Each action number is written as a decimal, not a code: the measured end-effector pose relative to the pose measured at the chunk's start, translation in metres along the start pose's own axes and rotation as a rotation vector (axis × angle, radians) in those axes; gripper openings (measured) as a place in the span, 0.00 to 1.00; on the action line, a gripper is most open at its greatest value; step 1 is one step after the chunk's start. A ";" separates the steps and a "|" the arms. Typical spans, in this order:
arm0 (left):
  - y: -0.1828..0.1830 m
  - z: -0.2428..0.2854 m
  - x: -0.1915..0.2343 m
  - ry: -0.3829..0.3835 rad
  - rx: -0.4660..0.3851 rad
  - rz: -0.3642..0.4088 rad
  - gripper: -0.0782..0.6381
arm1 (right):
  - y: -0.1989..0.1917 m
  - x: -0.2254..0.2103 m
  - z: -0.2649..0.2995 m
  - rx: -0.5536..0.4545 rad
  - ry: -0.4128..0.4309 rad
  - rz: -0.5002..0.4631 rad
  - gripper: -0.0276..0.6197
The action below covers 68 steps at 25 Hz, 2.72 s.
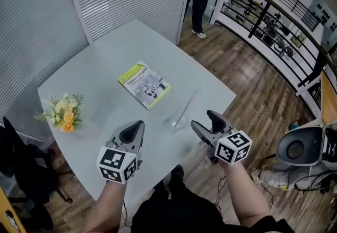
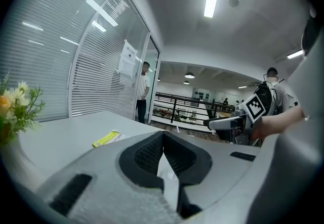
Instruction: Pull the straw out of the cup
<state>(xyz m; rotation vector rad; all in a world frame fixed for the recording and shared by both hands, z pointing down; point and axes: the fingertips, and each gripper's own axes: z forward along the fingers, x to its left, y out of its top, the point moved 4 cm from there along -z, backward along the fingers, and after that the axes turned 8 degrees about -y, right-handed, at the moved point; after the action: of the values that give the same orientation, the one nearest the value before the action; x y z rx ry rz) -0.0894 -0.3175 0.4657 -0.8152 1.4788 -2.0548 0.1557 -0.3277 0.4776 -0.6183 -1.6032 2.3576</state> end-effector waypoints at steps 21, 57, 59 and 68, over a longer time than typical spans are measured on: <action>-0.048 0.044 0.037 0.081 0.069 -0.092 0.12 | -0.069 -0.043 0.112 0.098 0.113 -0.041 0.47; 0.029 -0.009 0.009 0.059 -0.059 -0.020 0.12 | 0.068 0.018 0.023 -0.094 0.121 -0.149 0.09; 0.036 -0.014 0.006 0.045 -0.068 -0.005 0.12 | 0.080 0.027 0.009 -0.119 0.110 -0.158 0.09; 0.060 -0.035 0.003 0.013 -0.087 0.065 0.12 | 0.118 0.064 -0.046 -0.216 0.075 -0.155 0.09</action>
<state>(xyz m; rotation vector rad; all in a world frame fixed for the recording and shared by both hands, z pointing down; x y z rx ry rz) -0.1138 -0.3140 0.4002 -0.7780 1.5906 -1.9630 0.1261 -0.3080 0.3398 -0.5927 -1.8161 2.0452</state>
